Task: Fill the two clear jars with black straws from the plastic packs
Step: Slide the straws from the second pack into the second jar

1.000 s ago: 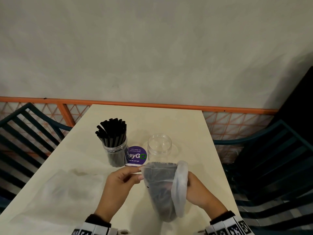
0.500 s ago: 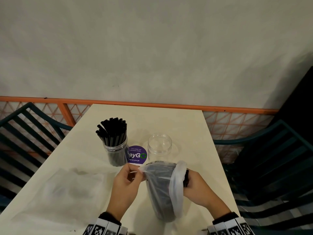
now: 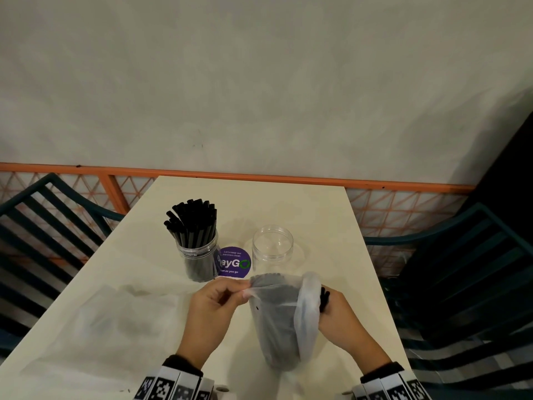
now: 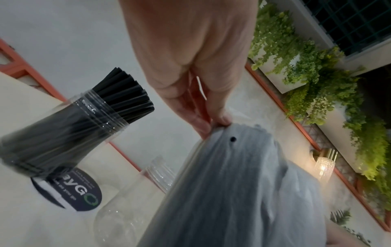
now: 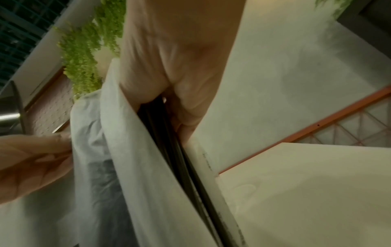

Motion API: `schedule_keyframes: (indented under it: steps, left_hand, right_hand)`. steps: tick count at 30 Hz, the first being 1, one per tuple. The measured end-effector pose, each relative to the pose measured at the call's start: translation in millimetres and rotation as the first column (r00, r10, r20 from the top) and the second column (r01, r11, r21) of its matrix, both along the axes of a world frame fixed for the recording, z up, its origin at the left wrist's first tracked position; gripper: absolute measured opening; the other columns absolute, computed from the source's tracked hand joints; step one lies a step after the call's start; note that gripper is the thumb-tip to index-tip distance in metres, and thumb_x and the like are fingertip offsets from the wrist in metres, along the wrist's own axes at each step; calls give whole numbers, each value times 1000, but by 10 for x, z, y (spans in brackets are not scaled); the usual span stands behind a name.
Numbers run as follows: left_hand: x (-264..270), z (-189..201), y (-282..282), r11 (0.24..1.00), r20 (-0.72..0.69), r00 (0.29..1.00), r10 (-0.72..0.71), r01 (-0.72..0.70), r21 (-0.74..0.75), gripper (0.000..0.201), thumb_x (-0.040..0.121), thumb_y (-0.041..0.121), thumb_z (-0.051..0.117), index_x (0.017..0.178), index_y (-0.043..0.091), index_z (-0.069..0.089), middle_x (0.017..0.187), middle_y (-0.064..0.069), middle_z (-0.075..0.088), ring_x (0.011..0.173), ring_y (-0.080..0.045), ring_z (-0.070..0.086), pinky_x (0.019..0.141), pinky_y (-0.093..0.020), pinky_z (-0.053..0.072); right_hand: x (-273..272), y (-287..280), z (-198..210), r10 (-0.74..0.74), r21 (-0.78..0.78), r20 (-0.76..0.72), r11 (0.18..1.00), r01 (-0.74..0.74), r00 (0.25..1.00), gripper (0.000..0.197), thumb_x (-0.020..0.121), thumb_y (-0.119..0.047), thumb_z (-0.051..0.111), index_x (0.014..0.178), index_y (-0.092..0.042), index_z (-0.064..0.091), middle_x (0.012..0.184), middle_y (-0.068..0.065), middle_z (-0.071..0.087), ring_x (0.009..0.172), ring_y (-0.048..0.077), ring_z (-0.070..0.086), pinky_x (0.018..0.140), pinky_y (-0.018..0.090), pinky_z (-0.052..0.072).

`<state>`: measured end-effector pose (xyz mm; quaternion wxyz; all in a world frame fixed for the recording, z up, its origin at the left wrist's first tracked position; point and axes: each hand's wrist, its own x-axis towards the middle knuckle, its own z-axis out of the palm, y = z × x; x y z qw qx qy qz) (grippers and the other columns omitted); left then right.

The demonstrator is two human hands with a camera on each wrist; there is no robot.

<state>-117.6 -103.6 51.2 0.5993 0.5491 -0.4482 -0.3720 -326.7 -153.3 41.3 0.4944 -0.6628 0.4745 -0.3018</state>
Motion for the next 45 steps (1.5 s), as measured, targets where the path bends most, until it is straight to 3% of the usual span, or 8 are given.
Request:
schedule_keyframes:
  steps: [2, 4, 13, 20, 27, 33, 39, 45]
  left_hand:
    - [3, -17, -1, 999, -18, 1000, -3, 3, 38, 13, 76, -5, 65, 68, 5, 68, 71, -6, 74, 68, -14, 68, 65, -18, 55]
    - [-3, -48, -5, 998, -32, 999, 24, -22, 53, 11, 81, -3, 61, 72, 2, 63, 71, -11, 72, 69, -17, 69, 67, -19, 56]
    - [-46, -5, 75, 958, -61, 965, -255, 261, 122, 48, 81, -6, 60, 118, 26, 58, 80, -2, 49, 72, -3, 55, 73, -13, 48]
    - [12, -128, -60, 999, 264, 964, 27, -37, 30, 11, 69, 10, 76, 62, 8, 68, 73, -8, 58, 60, -11, 47, 58, -20, 39]
    - [-63, -127, -45, 979, -35, 992, -121, 125, 159, 12, 87, 3, 54, 81, -2, 63, 75, -11, 65, 72, -15, 58, 75, -27, 50]
    - [-51, 9, -4, 933, 38, 949, -312, 299, 198, 36, 82, 2, 62, 110, 26, 56, 101, 3, 68, 90, -13, 65, 83, -25, 51]
    - [-25, -92, -82, 992, 161, 985, -62, 44, 114, 20, 74, 2, 71, 58, 14, 65, 55, 0, 54, 53, -6, 46, 58, -23, 42]
    - [-97, -196, -75, 983, -104, 992, -77, 93, 157, 24, 89, -2, 49, 89, 12, 69, 84, -3, 73, 76, -11, 66, 72, -19, 54]
  right_hand:
    - [-17, -18, -23, -12, 20, 99, 1000, 10, 995, 5, 66, -23, 65, 69, -24, 61, 62, -13, 67, 64, 3, 59, 62, 13, 44]
    - [-46, -16, -55, -22, 28, 181, 999, 17, 983, 30, 58, -38, 69, 82, -19, 67, 74, -11, 72, 76, 4, 65, 69, 15, 48]
    - [24, -31, -142, 46, 25, 213, 998, -53, 976, 49, 58, -28, 77, 105, -19, 65, 101, -3, 73, 98, 12, 67, 82, 24, 52]
    - [67, -56, -179, 3, 57, 242, 998, -17, 970, 52, 53, -32, 79, 97, -7, 66, 88, -2, 74, 89, 13, 69, 72, 19, 50]
    - [55, -26, -164, -4, 112, 305, 993, -32, 952, 41, 62, -23, 80, 101, -17, 67, 94, -6, 75, 95, 10, 68, 75, 18, 51]
    - [69, -36, -155, -37, 107, 281, 994, 7, 959, 21, 68, -9, 75, 84, -23, 72, 84, -3, 76, 85, 12, 69, 71, 23, 54]
    - [121, -13, -224, 20, 81, 250, 996, -41, 968, 61, 54, -29, 78, 110, -10, 60, 100, -1, 71, 96, 10, 67, 75, 18, 50]
    - [181, 9, -207, -40, 26, 237, 999, 35, 971, 46, 60, -23, 80, 103, -18, 67, 101, 1, 74, 98, 13, 67, 84, 25, 53]
